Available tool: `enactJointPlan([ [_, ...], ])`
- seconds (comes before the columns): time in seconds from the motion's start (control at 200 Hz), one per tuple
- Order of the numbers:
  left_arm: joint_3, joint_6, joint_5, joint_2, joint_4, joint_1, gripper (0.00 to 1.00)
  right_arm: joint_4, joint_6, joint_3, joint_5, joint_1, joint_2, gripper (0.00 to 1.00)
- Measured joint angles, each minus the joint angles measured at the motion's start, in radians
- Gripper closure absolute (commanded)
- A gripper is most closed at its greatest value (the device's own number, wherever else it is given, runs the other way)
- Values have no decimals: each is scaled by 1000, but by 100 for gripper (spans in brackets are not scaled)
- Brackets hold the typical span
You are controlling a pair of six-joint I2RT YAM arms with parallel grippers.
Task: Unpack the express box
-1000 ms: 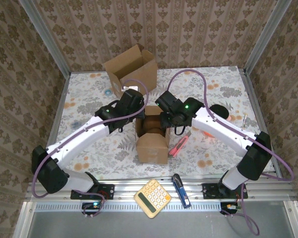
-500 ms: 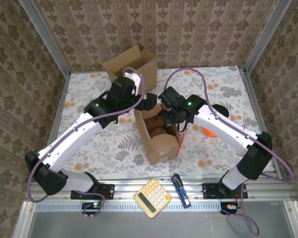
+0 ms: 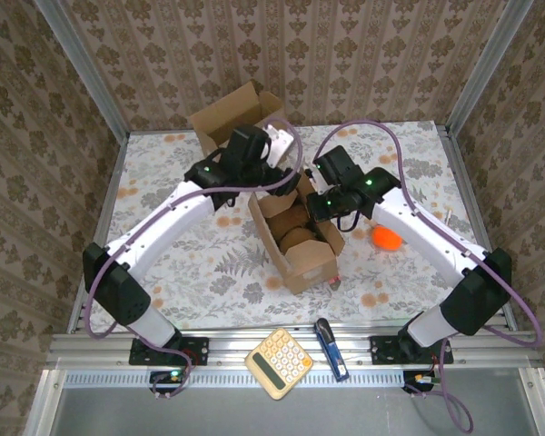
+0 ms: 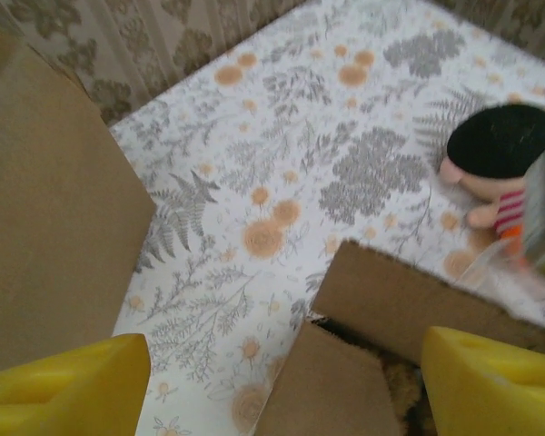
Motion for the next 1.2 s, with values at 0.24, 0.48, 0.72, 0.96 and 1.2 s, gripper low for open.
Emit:
enactJointPlan([
  [0.24, -175, 88, 31, -48, 12, -37, 19, 69, 12, -19, -117, -36, -6, 100],
  [0.48, -187, 179, -135, -69, 11, -154, 14, 102, 26, -50, -179, -54, -10, 100],
  [0.72, -198, 239, -395, -63, 15, -202, 13, 111, 39, -64, -198, -56, -11, 100],
  [0.96, -251, 258, -478, -36, 10, -195, 17, 121, 43, -67, -209, -58, -11, 100],
  [1.2, -274, 259, -502, -36, 35, -184, 30, 125, 47, -67, -227, -59, -11, 100],
])
